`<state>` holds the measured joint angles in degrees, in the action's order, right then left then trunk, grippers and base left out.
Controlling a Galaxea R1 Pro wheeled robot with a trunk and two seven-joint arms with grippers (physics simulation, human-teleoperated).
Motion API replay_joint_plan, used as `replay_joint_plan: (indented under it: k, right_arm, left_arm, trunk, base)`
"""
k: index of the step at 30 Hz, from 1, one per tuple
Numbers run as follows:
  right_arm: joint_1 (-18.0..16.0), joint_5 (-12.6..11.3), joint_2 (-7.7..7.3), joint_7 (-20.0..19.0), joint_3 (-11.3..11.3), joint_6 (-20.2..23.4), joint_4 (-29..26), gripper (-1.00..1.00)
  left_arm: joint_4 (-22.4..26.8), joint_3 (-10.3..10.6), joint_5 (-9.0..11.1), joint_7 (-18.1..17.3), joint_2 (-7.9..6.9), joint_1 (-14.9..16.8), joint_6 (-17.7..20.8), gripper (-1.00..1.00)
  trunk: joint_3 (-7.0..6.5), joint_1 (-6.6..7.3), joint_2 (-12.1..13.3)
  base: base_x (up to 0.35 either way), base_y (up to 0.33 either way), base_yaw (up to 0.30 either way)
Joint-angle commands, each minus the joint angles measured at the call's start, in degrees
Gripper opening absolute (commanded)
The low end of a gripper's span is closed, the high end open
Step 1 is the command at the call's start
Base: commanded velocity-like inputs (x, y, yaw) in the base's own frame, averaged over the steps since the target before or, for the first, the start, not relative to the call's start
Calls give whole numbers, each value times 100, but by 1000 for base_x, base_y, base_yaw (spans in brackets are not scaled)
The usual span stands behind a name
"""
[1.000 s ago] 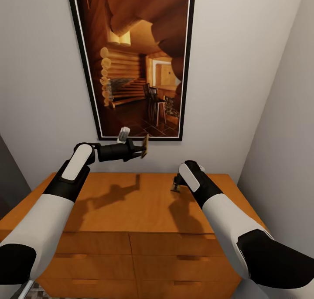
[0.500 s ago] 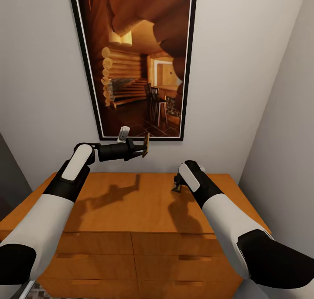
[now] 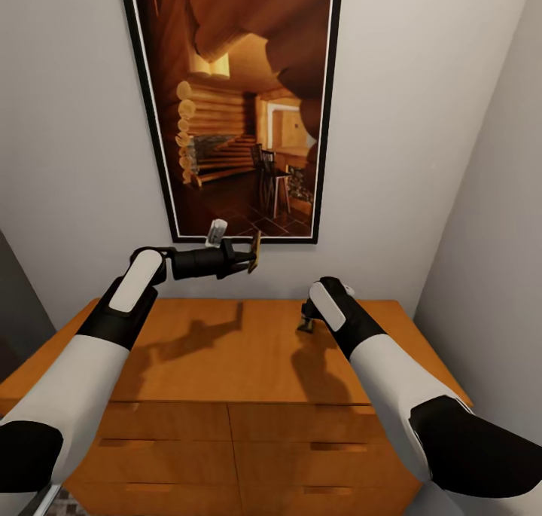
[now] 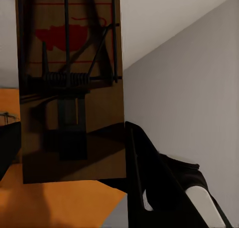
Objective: Take the four mousetraps from the cabinet in the bathroom and place them on the bathroom floor. Make sure all four end up on the same floor surface, and ensure that at least two of them are either under or directly next to the same bathroom sink.
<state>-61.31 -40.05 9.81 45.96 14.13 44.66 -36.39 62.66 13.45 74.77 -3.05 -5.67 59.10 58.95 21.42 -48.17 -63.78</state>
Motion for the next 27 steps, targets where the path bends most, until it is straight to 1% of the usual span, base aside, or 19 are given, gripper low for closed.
replay_joint_plan:
  k: [1, 4, 7, 8, 12, 17, 27]
  right_arm:
    - [-6, -58, -4, 62, -3, 9, -3, 100]
    - [-9, -58, -5, 63, -90, 9, -1, 100]
    - [-11, -57, -5, 63, -238, 8, 0, 100]
    - [-11, -53, -5, 62, -347, 10, 0, 100]
    - [-12, -49, -5, 62, -487, 34, 2, 100]
    - [-14, -47, -5, 58, -562, 47, 49, 100]
    - [-20, -56, -5, 43, -592, 67, 208, 100]
  left_arm:
    - [1, 41, -40, -37, -5, 5, 4, -100]
    - [1, 68, -38, -37, -5, 5, 4, -100]
    - [1, 84, -35, -38, -5, 5, 3, -100]
    - [1, 91, -35, -38, -5, 5, 3, -100]
    - [1, 100, -35, -38, -5, 5, 3, -100]
    - [1, 104, -35, -38, -5, 5, 3, -100]
    - [1, 107, -33, -47, 1, 5, 3, -100]
  trunk:
    - [7, -1, -4]
    - [7, -1, -4]
    - [7, -1, -4]
    - [7, -1, -4]
    - [7, -1, -4]
    - [7, -1, -4]
    - [7, -1, -4]
  base:
    - [126, 121, 0]
    - [172, 158, 0]
    - [207, 185, 0]
    - [141, 124, 0]
    - [83, 73, 0]
    - [29, 26, 0]
    - [5, 5, 0]
